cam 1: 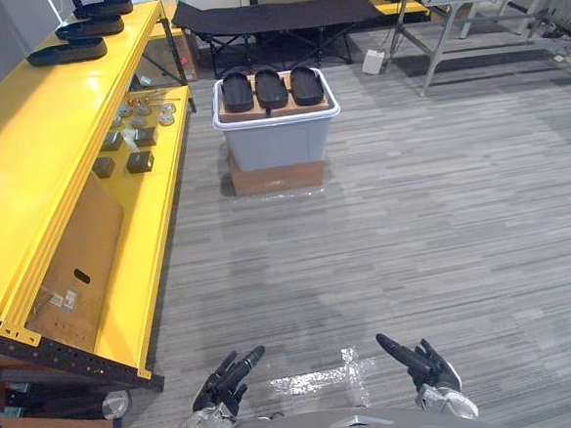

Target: Walk over and take three plastic housings, then place them on the shelf

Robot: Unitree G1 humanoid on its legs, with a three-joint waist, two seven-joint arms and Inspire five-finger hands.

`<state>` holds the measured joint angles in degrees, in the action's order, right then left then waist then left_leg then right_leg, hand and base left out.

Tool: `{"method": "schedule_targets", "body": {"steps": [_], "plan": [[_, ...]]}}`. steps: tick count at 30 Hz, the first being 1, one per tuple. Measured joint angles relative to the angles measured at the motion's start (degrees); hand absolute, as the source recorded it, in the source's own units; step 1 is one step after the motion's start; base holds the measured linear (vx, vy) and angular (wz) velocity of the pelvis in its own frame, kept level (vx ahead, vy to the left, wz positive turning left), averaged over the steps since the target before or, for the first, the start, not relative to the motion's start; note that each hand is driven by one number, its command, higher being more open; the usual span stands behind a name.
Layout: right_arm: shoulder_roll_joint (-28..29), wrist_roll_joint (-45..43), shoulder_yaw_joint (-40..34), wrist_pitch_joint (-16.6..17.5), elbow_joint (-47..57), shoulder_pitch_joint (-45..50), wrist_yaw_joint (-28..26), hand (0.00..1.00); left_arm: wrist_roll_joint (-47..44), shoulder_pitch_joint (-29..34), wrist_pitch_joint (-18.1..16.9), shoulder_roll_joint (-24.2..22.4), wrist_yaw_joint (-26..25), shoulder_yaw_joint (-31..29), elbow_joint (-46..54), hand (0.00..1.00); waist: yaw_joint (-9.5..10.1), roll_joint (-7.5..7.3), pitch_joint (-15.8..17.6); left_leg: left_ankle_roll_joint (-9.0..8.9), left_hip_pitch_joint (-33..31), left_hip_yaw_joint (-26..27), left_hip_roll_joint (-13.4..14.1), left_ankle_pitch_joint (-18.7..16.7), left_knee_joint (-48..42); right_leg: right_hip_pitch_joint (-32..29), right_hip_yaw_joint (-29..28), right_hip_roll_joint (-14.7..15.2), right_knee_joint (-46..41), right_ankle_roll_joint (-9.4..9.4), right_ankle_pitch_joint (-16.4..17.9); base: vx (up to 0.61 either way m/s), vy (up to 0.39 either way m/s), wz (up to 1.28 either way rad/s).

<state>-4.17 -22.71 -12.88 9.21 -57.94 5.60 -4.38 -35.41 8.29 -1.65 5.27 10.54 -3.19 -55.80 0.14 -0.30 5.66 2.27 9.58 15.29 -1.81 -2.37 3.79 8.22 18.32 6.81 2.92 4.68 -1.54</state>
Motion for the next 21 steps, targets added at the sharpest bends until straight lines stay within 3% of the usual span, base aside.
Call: {"method": "schedule_targets", "body": {"steps": [5,7,8,9,10,11,12,14,16,20,21], "plan": [[0.2,1.7,0.1,-0.3,0.1,-0.1,-0.4,1.00,0.1,0.4,-2.3,-0.5,1.7,0.6,0.3,1.00,0.44,0.01,0.1,0.10,0.6,0.4,-0.3,-0.1,0.8,-1.0,-0.6,0.6,-2.0,-0.16,1.0,-0.02,0.017,-0.04],[0.3,1.4,0.4,-0.4,0.5,-0.4,-0.4,1.00,0.1,0.4,-2.4,-0.4,1.7,1.3,1.4,1.00,0.79,-0.54,0.7,-0.01,0.3,0.4,-0.5,-1.7,0.1,-4.2,-1.2,2.4,-10.1,0.48,4.6,-0.01,0.067,-0.06],[0.2,0.9,1.4,-0.4,0.9,-0.6,-0.4,1.00,0.1,0.3,-2.4,-0.7,1.6,2.4,2.6,1.00,0.92,-0.51,1.4,0.72,-0.5,0.3,-0.4,-2.9,-1.5,-8.3,-1.7,3.4,-18.6,0.79,5.8,-0.01,0.044,0.02],[0.1,0.9,1.8,-0.4,1.2,-0.8,-0.4,1.00,0.2,0.0,-2.4,-0.6,1.6,2.9,3.5,1.00,0.92,-0.28,2.2,0.95,-1.2,0.3,0.0,-3.6,-3.5,-12.0,-2.3,4.4,-26.4,0.75,5.6,-0.02,0.080,0.14],[0.5,1.0,3.2,-0.4,1.6,-1.2,-0.3,1.00,0.7,-0.3,-2.5,-0.2,1.7,3.4,5.2,1.00,0.87,-0.15,4.9,2.53,-0.2,-0.3,0.5,-5.3,-6.5,-15.8,-3.4,6.3,-36.9,1.91,4.7,0.00,0.071,0.21],[0.6,1.0,3.5,0.0,1.9,-1.0,-0.3,1.00,1.1,-0.3,-2.6,0.0,1.6,3.4,5.4,1.00,0.53,-0.49,5.5,2.82,0.0,-0.4,0.7,-5.9,-7.5,-16.2,-3.6,6.9,-38.0,0.66,5.8,0.01,0.072,0.22],[0.5,1.0,4.1,0.0,2.2,-1.0,-0.2,1.00,2.1,-0.4,-2.6,0.5,1.3,3.4,5.4,1.00,0.56,-0.64,5.8,2.78,-0.1,-0.6,0.9,-6.8,-8.6,-16.9,-3.4,7.0,-37.4,-0.45,7.0,0.09,0.044,0.17],[0.8,0.9,5.1,-0.1,2.7,-1.0,-0.2,1.00,2.4,-0.8,-1.8,0.9,1.1,3.4,5.4,1.00,0.49,-0.85,5.9,1.64,-0.1,-1.0,2.5,-8.3,-10.4,-17.3,-2.9,5.3,-28.6,0.41,7.1,0.15,0.032,0.12],[1.1,1.0,5.2,-0.5,2.7,-0.6,-0.1,1.00,2.9,-0.8,-1.1,1.1,1.2,3.5,5.8,1.00,0.63,-0.91,5.9,0.38,-0.3,-1.1,3.8,-9.6,-12.5,-17.2,-2.9,3.8,-17.1,2.63,4.8,0.20,-0.012,0.05],[1.7,1.1,4.9,-0.8,2.8,0.9,-0.2,1.00,4.4,-0.9,-0.5,1.4,1.2,3.4,6.0,1.00,1.19,-1.66,5.7,-3.01,1.4,-1.0,4.3,-13.9,-16.1,-16.0,-1.0,4.0,-11.9,0.39,-0.3,0.29,-0.142,-0.02],[1.7,1.1,4.9,-0.9,2.8,1.3,-0.4,1.00,4.4,-0.8,-0.4,1.4,1.2,3.4,6.1,1.00,1.40,-1.84,5.5,-4.23,2.4,-1.1,4.8,-15.9,-17.3,-15.1,-1.1,3.5,-12.6,-1.88,-2.4,0.32,-0.261,0.00]]}}
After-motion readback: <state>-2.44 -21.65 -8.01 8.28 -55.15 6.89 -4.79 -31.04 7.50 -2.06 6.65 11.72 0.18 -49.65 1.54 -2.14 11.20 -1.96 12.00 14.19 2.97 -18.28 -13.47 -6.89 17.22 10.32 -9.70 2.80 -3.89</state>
